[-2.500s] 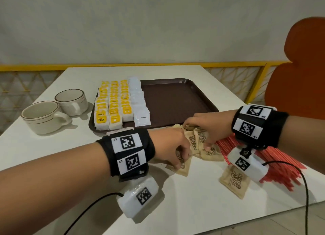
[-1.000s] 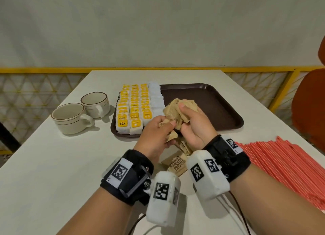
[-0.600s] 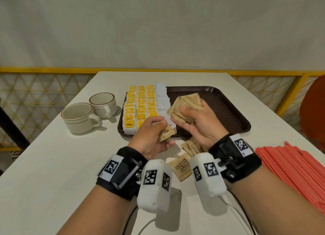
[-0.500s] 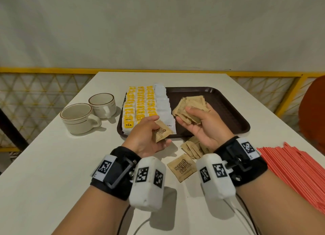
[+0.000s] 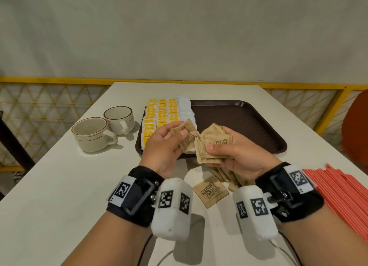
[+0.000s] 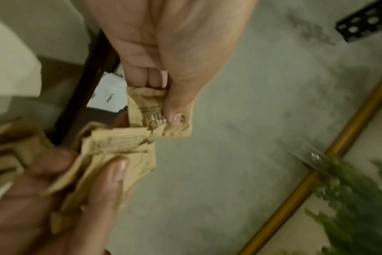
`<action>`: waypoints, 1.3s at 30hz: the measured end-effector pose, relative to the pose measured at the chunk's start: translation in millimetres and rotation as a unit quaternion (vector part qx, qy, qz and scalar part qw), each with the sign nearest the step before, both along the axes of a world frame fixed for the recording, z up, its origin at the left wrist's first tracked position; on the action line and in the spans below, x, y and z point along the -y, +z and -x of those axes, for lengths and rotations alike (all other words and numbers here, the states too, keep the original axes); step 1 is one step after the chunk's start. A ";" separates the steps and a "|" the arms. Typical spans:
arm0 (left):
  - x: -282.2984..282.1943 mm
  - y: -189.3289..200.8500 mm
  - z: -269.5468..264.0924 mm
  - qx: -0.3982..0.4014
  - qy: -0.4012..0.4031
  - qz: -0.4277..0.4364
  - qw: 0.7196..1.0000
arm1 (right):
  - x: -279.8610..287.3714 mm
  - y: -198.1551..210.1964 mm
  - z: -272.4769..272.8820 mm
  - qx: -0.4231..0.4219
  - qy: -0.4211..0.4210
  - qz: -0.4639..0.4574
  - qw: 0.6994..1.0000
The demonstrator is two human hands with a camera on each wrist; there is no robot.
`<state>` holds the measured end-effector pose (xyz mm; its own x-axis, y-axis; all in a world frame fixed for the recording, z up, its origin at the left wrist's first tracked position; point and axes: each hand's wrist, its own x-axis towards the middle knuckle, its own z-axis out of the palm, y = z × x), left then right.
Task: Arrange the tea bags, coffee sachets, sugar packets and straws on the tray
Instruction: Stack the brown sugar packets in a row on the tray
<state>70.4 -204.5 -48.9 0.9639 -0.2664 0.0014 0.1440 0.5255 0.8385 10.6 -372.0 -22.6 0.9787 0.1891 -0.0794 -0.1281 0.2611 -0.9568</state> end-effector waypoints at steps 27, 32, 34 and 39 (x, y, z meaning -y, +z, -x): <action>9.1 -3.3 11.5 -0.054 -0.055 -0.089 0.993 | -9.2 -6.8 -5.3 0.006 -0.092 -0.090 0.992; 3.9 -0.5 7.4 -0.047 -0.028 -0.077 0.995 | -6.3 -6.0 -5.7 -0.002 -0.111 -0.087 0.990; 1.5 1.4 4.1 -0.062 -0.020 -0.055 0.996 | -3.4 -5.6 -6.9 -0.008 -0.137 -0.090 0.986; -6.8 7.0 -2.8 -0.112 -0.013 0.039 0.993 | 3.6 -3.8 -9.6 -0.005 -0.200 -0.105 0.974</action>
<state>73.2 -197.7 -41.9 0.9349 -0.2987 -0.1917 0.3374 0.5805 0.7410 20.2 -375.6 -26.3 0.9769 -0.1937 -0.0903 0.0145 0.4816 -0.8763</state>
